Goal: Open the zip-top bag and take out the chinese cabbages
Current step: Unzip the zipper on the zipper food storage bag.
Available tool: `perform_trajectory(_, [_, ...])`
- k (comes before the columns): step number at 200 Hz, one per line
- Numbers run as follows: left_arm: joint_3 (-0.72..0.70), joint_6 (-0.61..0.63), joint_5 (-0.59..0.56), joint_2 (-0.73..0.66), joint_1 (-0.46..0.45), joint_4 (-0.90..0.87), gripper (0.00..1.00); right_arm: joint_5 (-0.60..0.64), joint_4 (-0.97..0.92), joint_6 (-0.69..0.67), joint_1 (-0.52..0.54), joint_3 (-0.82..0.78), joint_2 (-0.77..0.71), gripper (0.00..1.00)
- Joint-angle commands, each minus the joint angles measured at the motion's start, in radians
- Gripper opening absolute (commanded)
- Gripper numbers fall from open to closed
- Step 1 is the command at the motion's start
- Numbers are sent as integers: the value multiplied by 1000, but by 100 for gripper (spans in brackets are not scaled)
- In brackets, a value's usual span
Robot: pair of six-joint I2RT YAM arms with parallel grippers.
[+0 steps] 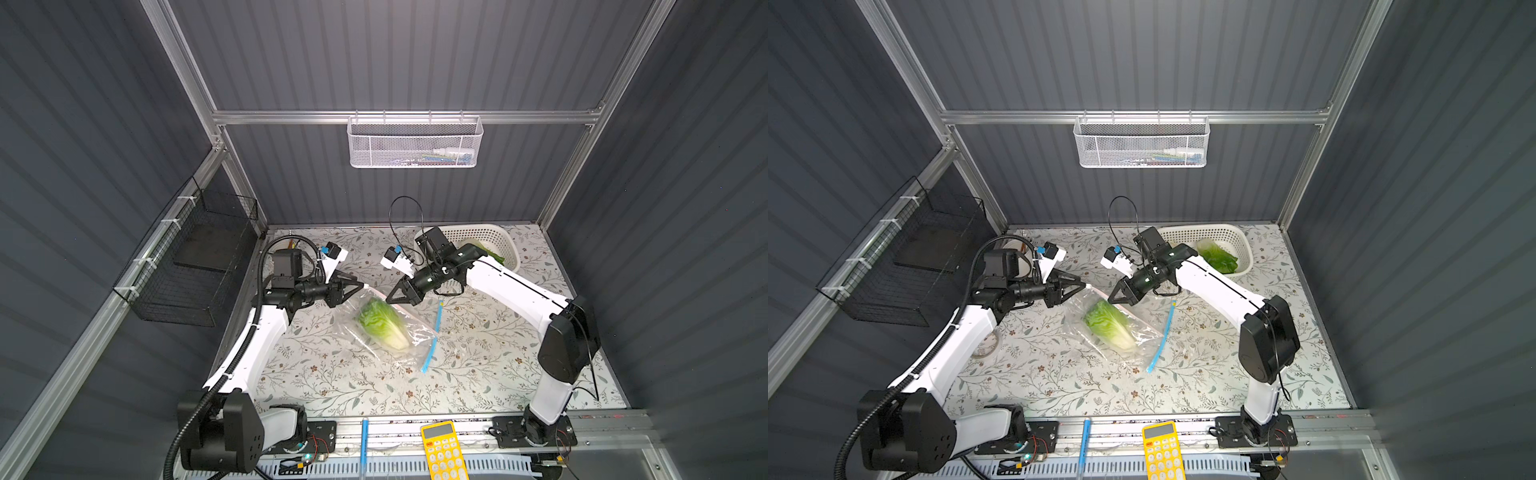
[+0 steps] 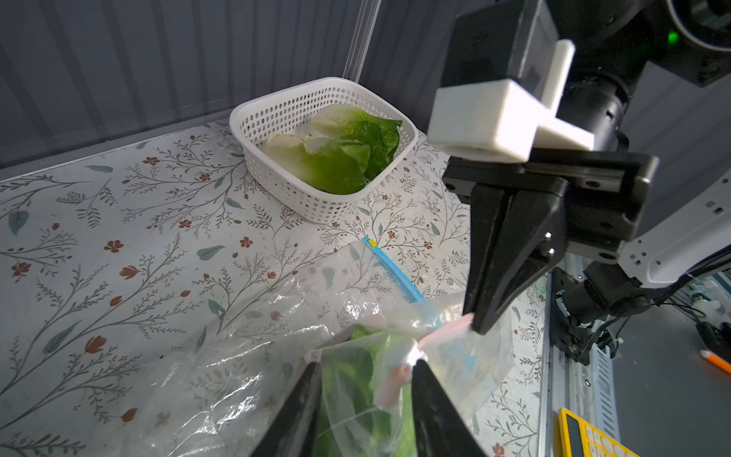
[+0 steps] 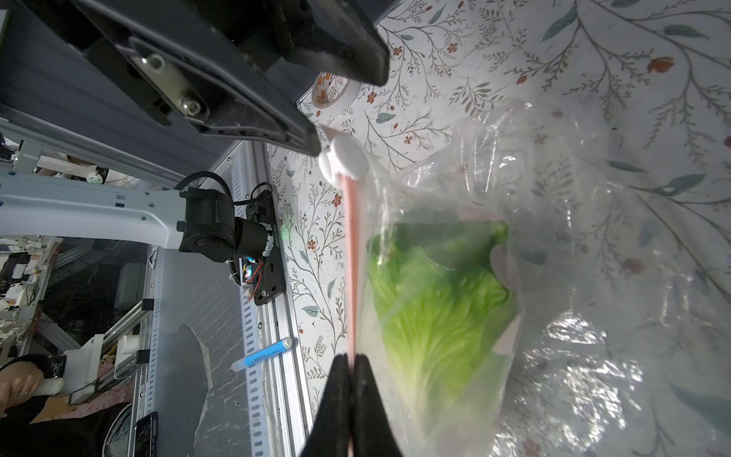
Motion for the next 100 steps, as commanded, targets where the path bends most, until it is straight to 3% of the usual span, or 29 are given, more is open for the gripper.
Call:
perform_trajectory(1, [30, -8, 77, 22, 3, -10, 40, -31, 10, -12, -9, -19, -37, 0])
perform_trajectory(77, [38, -3, 116, 63, 6, -18, 38, -42, 28, -4, -13, -39, -40, 0])
perform_trajectory(100, [35, -15, 138, 73, 6, -6, 32, -42, 27, -2, -15, -39, -40, 0])
